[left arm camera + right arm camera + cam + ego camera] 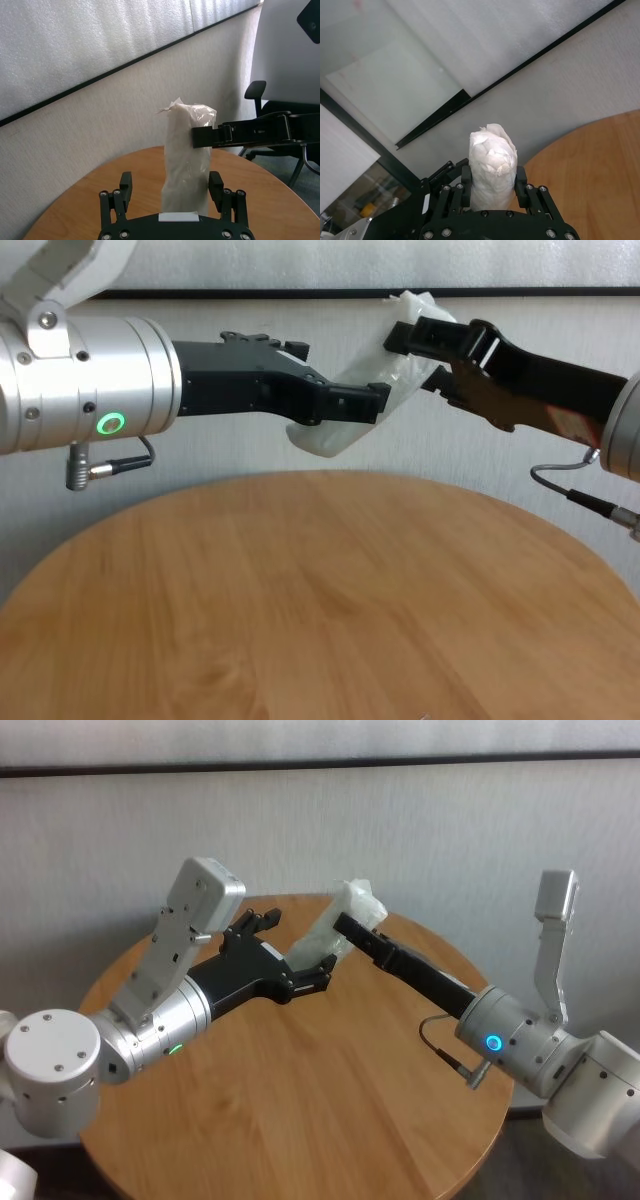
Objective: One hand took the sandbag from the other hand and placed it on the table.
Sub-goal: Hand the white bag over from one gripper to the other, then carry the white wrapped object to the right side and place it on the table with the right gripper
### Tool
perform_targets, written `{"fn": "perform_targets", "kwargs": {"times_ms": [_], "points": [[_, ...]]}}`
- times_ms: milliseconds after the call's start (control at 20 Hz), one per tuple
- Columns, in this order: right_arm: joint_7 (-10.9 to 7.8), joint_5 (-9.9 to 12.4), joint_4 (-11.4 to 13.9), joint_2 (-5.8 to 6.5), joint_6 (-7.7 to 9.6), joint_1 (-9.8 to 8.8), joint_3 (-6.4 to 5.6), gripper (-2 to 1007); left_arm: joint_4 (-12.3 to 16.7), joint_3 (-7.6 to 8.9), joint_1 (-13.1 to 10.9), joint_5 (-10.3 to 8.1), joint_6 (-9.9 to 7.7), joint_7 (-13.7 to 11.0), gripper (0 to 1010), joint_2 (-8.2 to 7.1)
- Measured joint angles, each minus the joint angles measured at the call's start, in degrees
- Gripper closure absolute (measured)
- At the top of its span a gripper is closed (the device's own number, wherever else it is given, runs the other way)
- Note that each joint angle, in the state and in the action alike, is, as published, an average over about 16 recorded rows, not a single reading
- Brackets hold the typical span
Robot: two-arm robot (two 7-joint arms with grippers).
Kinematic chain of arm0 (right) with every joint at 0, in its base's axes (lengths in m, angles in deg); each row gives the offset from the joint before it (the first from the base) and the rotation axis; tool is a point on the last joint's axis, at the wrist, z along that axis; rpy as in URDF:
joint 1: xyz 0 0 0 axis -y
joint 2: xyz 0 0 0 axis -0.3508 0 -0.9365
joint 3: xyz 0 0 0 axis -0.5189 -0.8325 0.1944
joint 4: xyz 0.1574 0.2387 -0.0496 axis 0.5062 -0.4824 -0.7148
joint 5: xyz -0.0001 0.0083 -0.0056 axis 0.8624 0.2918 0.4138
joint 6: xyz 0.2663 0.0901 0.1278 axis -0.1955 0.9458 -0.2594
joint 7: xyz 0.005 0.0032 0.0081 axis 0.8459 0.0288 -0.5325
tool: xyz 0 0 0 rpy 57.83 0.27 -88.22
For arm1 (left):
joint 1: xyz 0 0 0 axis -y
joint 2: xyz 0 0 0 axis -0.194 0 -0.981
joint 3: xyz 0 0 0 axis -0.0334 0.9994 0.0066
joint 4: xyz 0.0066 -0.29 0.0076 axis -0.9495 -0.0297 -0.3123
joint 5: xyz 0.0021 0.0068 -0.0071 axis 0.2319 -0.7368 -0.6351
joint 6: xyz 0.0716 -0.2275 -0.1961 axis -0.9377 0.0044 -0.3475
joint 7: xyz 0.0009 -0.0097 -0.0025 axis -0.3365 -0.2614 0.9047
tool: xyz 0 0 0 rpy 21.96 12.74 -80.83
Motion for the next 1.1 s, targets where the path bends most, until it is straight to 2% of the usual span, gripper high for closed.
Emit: {"fn": "perform_targets", "kwargs": {"times_ms": [400,650,900,1100], "points": [[0.45,-0.50,-0.82,-0.26,-0.40,0.25,-0.63,509,-0.01,0.99,-0.34,-1.65,0.15,0.79,10,0.14],[0.95,-1.32,-1.43,-0.44,-0.60,0.46,-0.93,509,0.21,1.94,-0.82,-2.17,-0.31,2.40,10,0.24],[1.56,-2.28,-1.96,-0.63,-0.71,0.58,-1.31,509,0.67,3.09,-1.52,-1.53,-1.87,5.21,10,0.56],[2.23,-3.07,-2.28,-0.73,-0.67,0.61,-1.74,509,1.15,4.09,-2.17,-0.23,-4.07,8.03,10,0.95]]}}
